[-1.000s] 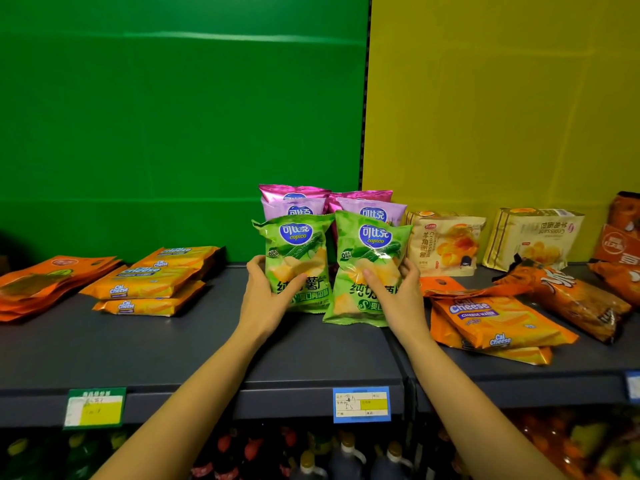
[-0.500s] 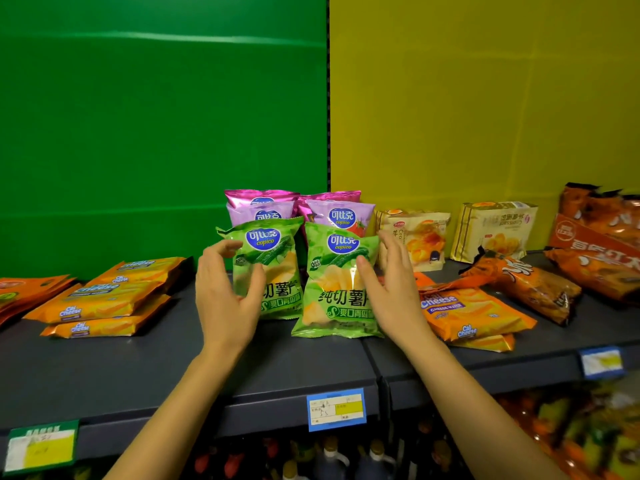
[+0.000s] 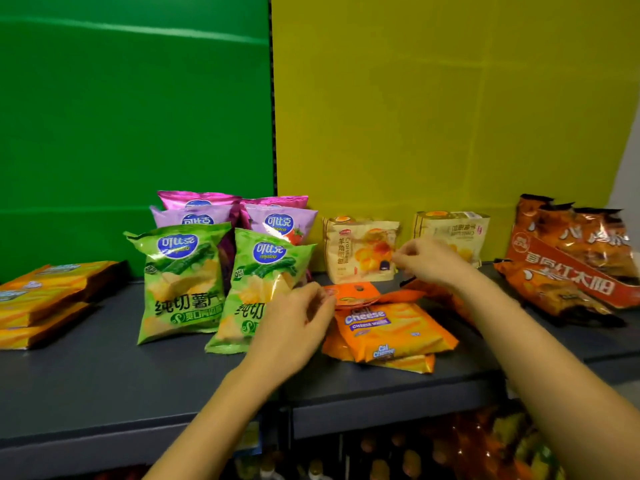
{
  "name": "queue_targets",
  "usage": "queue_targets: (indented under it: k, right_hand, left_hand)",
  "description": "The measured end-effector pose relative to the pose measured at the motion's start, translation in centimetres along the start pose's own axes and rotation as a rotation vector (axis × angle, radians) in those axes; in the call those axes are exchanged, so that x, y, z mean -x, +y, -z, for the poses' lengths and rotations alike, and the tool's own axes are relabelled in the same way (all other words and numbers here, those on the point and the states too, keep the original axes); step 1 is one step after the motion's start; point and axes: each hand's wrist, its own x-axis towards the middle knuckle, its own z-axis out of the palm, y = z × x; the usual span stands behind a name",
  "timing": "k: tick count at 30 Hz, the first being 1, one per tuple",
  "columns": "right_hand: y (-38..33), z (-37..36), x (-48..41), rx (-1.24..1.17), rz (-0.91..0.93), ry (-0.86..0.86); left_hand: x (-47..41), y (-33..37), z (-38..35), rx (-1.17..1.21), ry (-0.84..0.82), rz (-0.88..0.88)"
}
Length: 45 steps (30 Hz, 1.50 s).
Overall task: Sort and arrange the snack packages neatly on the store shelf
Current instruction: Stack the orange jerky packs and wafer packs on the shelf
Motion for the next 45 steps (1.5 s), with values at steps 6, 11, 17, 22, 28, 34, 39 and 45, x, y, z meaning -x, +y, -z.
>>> queue_targets:
  k: [6, 11, 17, 22, 28, 34, 39, 45]
  right_hand:
    - [1.5, -2.2, -2.9, 0.323, -0.125, -0.458]
    - [3.8, -3.7, -5.9, 0.159, -0.054, -0.522]
    - [4.7, -4.0, -5.9, 0.245, 0.092, -0.335]
    - [4.8, -3.4, -5.6, 0.312, 0.101, -0.147]
    - [4.9, -1.2, -5.8, 0.250, 0.146, -0.032]
    - [7.6, 3.9, -5.4, -0.127, 0.165, 0.028]
    - [10.8, 4.9, -4.5, -0.438, 0.204, 0.186]
    - [12.9, 4.8, -2.6, -0.539, 0.208, 0.278]
  left_hand:
    - [-0.7, 0.8, -3.4, -0.210, 0.012, 0.188]
    - [-1.8, 1.1, -4.0, -0.161, 0.037, 0.387]
    - [-2.6, 0.2, -4.8, -0.257, -0.036, 0.534]
    - [-3.5, 0.3, -4.9, -0.318, -0.074, 0.574]
    - [-3.7, 1.3, -4.8, -0.356, -0.059, 0.590]
    - [-4.6, 2.4, -5.2, -0.486, -0.122, 0.632]
    - [-5.8, 2.9, -5.9, -0.529, -0.281, 0.726]
    - [-7.1, 3.0, -6.3, -0.443, -0.284, 0.702]
